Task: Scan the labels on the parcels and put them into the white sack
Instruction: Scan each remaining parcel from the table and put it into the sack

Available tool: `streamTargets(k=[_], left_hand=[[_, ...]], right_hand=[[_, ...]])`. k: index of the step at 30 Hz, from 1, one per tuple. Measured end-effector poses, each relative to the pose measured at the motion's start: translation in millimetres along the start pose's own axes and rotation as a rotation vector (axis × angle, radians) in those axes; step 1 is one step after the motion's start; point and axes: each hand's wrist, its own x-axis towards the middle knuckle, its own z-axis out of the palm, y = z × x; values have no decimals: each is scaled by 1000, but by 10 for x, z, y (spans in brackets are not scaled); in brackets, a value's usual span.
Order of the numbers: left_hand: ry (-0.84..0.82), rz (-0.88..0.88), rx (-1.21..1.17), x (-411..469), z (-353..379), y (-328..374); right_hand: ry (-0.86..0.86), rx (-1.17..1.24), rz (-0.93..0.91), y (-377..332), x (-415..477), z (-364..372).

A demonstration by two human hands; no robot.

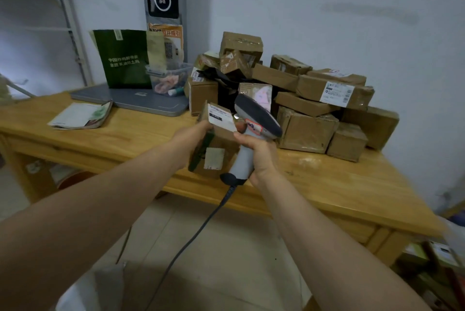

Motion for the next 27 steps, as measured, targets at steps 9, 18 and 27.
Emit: streamTargets(k=[9,18,27], left_hand=[[117,320,856,-21,-248,124],[114,310,945,-100,-257,206],[-69,26,263,-260,-392,57]], right_hand=[[58,6,268,130,-108,203],[91,-47,272,101,-116,109],[121,-176,213,167,-136,285]])
